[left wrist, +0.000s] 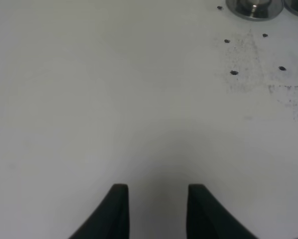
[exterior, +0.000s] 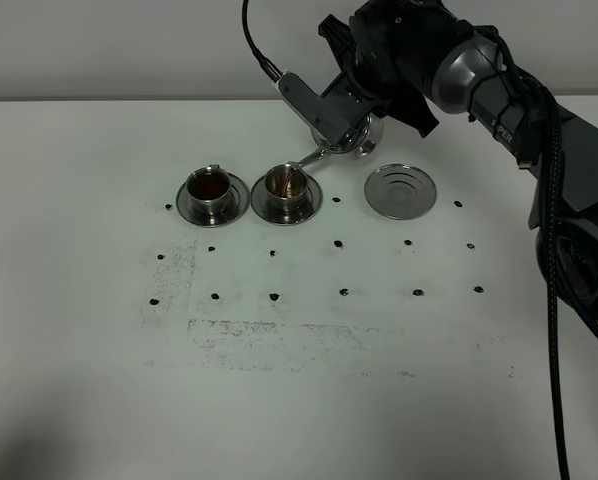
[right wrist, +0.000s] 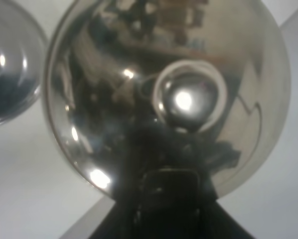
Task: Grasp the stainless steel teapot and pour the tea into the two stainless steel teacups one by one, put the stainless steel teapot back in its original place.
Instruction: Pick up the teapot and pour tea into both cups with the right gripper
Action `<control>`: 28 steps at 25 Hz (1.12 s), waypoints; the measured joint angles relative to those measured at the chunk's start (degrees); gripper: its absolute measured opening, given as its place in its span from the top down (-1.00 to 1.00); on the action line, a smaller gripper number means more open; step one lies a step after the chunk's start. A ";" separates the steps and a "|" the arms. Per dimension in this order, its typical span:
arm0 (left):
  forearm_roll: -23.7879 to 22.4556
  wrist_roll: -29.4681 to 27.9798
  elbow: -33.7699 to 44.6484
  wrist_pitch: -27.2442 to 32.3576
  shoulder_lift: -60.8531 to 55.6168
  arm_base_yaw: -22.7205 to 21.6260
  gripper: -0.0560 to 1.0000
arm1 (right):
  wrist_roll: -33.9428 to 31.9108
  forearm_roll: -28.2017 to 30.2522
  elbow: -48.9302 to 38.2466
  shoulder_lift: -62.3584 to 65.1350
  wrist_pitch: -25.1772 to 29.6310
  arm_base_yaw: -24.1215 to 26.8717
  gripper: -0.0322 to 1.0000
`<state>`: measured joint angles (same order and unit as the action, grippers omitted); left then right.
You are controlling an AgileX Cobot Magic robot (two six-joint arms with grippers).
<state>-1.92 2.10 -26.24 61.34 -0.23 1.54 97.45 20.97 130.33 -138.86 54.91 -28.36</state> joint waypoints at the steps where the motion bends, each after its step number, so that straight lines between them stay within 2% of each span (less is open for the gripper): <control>1: 0.00 0.00 0.00 0.00 0.00 0.00 0.36 | 0.00 0.30 0.00 0.00 -0.06 -0.29 0.52; 13: 0.00 0.00 0.00 0.00 0.00 0.00 0.36 | -0.09 4.93 0.00 0.00 -1.67 -1.20 0.52; 28: 0.00 0.00 0.00 0.00 0.00 0.00 0.36 | -0.09 7.71 0.00 0.00 -2.96 -1.20 0.52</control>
<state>-1.92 2.10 -26.24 61.34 -0.23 1.54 97.35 28.68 130.33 -138.86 51.95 -29.56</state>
